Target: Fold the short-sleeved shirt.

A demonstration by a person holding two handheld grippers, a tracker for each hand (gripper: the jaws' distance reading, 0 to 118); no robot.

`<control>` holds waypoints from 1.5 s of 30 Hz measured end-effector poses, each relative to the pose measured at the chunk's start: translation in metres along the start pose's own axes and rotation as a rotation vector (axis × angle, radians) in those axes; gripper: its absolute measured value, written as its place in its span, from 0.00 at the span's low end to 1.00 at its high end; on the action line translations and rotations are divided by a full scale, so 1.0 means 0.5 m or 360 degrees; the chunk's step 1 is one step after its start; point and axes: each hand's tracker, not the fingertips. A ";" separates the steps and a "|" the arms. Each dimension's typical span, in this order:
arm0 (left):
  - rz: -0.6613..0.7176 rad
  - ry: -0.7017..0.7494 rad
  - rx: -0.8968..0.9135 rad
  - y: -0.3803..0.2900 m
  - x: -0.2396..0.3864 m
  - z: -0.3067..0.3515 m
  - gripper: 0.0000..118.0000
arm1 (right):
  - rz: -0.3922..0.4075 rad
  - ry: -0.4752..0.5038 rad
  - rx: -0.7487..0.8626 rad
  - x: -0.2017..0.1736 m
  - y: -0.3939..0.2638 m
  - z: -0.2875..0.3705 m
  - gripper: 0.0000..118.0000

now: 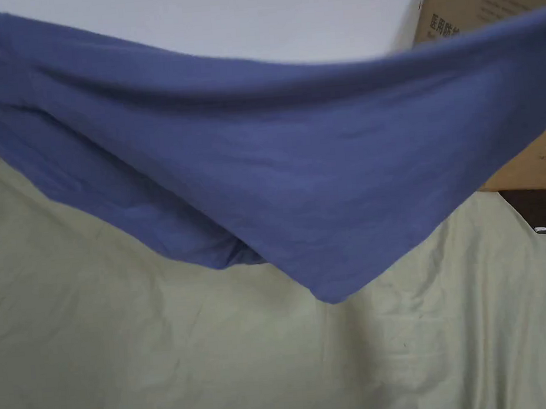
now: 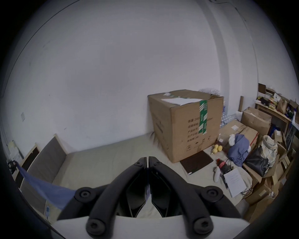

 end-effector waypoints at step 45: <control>-0.0251 0.0325 -0.0602 -0.411 -0.077 -0.229 0.00 | -0.0190 -0.0251 -0.0406 0.069 -0.332 -0.314 0.01</control>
